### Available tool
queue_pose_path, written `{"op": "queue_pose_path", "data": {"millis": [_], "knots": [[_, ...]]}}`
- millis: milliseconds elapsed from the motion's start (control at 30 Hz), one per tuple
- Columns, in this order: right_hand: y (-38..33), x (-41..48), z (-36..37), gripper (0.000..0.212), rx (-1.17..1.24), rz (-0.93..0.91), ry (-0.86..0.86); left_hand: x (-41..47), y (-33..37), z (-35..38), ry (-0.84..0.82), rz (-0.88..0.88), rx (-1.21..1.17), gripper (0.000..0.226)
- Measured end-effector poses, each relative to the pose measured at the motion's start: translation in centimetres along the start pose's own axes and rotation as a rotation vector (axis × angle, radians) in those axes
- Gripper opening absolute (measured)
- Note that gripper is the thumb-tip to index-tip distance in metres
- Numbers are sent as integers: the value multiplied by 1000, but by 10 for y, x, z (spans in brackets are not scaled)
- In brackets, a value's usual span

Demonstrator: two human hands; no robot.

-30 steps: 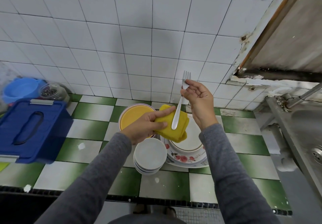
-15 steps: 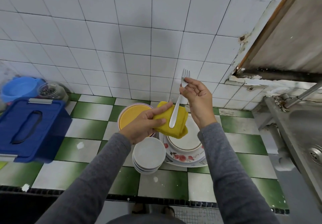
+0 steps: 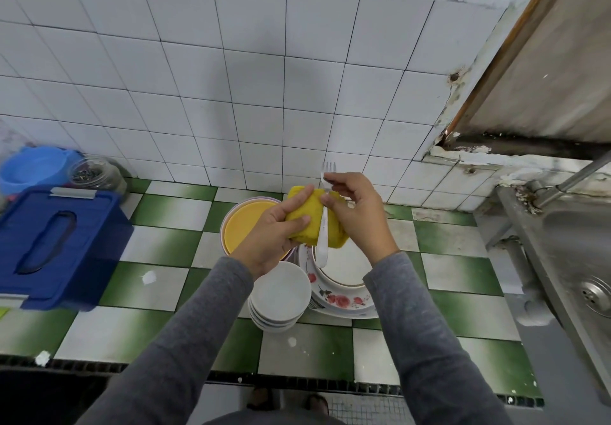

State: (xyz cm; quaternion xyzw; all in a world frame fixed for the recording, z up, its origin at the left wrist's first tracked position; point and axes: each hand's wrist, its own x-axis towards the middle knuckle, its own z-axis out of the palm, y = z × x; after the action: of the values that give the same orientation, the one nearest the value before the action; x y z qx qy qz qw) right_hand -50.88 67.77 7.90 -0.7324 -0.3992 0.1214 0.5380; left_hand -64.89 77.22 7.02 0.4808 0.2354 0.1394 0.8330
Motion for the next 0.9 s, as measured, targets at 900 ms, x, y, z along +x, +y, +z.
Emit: {"op": "queue_pose_path", "data": {"millis": [900], "knots": [[17, -28, 8, 56, -403, -273, -132, 8, 10, 5, 166, 139, -49, 54]]}}
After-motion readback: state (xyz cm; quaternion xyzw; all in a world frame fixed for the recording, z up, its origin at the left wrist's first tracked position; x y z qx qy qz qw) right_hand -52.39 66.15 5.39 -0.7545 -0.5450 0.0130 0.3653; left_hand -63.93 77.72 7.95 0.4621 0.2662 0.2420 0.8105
